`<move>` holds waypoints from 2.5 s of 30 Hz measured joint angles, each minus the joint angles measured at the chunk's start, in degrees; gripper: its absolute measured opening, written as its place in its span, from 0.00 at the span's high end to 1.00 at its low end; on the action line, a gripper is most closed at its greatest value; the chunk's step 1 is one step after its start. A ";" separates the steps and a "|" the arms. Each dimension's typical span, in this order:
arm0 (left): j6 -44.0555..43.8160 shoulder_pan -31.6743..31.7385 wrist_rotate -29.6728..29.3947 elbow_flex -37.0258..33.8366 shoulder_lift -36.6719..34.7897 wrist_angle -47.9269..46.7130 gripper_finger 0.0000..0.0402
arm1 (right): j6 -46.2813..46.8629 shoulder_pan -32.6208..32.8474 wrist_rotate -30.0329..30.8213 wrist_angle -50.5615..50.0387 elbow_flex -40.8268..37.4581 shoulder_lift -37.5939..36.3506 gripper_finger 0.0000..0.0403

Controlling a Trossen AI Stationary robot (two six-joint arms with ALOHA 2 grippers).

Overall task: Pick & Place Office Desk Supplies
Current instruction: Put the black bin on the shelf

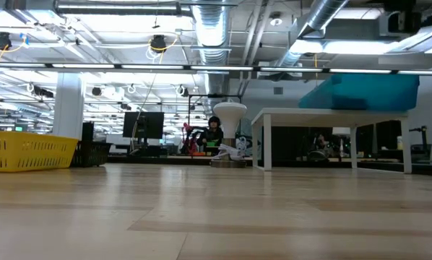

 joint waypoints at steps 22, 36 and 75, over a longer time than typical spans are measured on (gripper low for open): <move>18.57 59.17 13.98 -0.02 1.37 -26.49 0.66 | 2.87 1.28 7.64 2.72 0.00 -1.46 0.58; 13.47 59.62 0.10 -0.12 4.56 -42.45 0.67 | 1.15 1.28 11.56 2.67 0.00 -1.46 0.58; 18.59 62.33 4.88 -16.85 14.16 -17.85 0.73 | 1.67 1.28 11.82 4.50 0.11 -4.17 0.58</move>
